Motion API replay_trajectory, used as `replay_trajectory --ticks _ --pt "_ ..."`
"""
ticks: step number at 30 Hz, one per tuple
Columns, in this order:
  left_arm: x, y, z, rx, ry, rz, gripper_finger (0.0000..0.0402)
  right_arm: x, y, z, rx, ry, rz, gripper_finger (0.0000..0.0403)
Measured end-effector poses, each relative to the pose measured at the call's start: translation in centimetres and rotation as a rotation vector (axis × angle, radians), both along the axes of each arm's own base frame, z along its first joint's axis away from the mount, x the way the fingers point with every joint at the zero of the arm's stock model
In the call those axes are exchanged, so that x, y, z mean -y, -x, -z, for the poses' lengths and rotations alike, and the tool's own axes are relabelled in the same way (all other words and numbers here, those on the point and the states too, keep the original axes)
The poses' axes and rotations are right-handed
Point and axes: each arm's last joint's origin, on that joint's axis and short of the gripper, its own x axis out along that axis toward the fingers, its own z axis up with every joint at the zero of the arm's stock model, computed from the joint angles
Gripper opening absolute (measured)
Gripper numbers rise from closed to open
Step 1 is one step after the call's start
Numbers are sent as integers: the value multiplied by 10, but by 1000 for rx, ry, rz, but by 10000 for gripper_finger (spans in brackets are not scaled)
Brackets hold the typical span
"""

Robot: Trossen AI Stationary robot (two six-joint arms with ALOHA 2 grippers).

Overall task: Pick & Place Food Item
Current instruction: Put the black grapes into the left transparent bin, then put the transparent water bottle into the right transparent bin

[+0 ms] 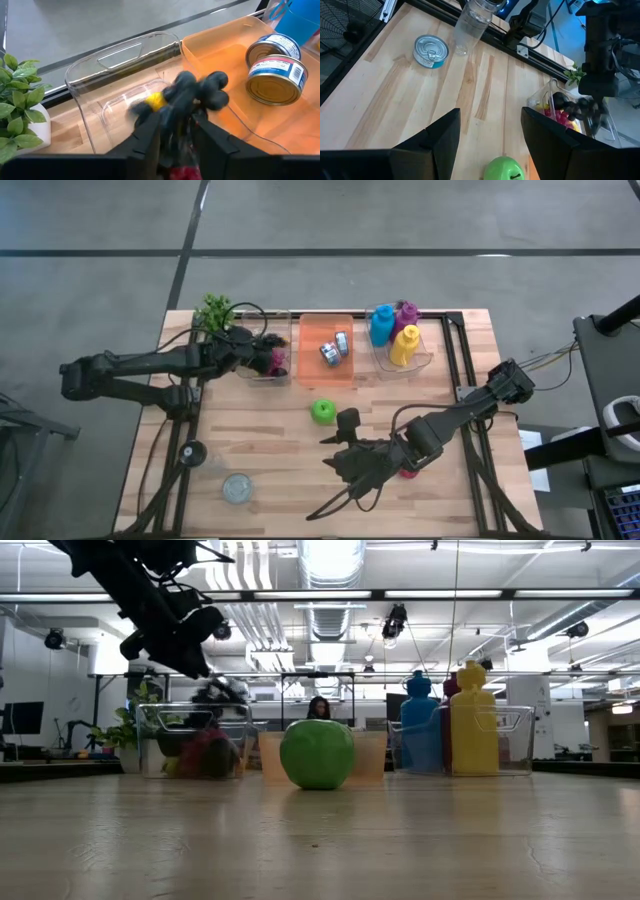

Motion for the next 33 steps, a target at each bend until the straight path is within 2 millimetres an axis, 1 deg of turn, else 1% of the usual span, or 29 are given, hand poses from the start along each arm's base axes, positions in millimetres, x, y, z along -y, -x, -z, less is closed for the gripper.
replay_trajectory --ticks 8,16,24,33 --pt "-1 1 0 -9 -30 -29 170 0 0 0 0 0 -1 205" --pt "-1 1 0 -4 -27 -34 212 0 0 0 -1 0 -1 205" --pt "-1 1 3 -9 -25 -33 241 0 0 0 -1 0 -1 205" --pt "-1 1 3 -8 -25 -33 263 0 0 0 -1 0 -1 205"
